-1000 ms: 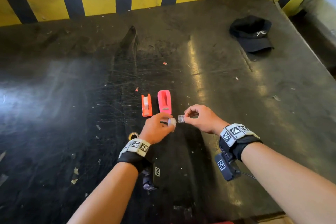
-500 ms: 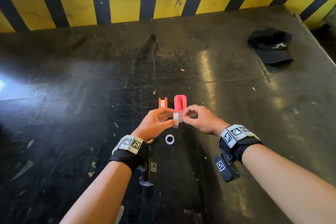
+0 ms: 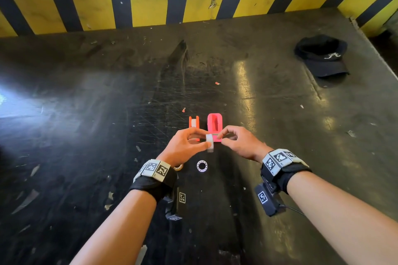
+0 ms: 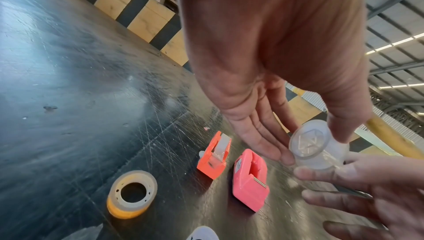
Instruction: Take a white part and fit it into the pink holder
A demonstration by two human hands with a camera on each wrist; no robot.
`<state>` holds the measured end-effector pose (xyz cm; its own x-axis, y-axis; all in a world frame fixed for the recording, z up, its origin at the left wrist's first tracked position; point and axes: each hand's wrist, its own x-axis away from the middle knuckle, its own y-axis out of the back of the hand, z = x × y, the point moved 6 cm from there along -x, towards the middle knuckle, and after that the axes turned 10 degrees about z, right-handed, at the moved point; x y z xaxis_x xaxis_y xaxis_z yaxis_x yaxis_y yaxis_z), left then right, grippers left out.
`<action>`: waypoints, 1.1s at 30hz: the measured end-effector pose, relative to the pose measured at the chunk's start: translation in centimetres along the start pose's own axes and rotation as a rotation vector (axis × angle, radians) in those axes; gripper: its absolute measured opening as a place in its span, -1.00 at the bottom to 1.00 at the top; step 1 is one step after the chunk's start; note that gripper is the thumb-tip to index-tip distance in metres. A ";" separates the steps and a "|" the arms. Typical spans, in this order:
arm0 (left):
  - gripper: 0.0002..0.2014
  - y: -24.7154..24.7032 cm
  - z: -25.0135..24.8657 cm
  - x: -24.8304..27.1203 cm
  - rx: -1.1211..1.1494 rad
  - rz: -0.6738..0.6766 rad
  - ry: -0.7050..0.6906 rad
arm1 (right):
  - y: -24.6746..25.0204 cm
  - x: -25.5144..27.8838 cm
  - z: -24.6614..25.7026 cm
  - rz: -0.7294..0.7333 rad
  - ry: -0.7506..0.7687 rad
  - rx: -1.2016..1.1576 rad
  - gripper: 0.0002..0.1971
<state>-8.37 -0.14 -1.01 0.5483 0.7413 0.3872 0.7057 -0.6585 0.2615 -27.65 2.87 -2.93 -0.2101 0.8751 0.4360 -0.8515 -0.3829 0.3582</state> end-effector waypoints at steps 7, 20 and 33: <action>-0.68 2.1 -0.1 -1.3 -0.061 -0.016 0.031 | 1.4 -3.4 -2.8 0.095 -0.187 0.296 -0.18; -0.71 3.9 -0.4 -4.1 -0.127 0.053 0.055 | 0.8 -10.0 -3.7 0.066 -0.163 0.624 0.31; -0.64 3.1 -2.7 -5.2 -0.368 0.056 -0.042 | 0.1 -3.9 0.4 0.019 0.199 0.459 0.21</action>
<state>-10.24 -6.44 0.21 0.6051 0.7022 0.3752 0.4695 -0.6953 0.5441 -26.72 -0.72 -4.25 -0.3491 0.8889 0.2965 -0.5567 -0.4513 0.6974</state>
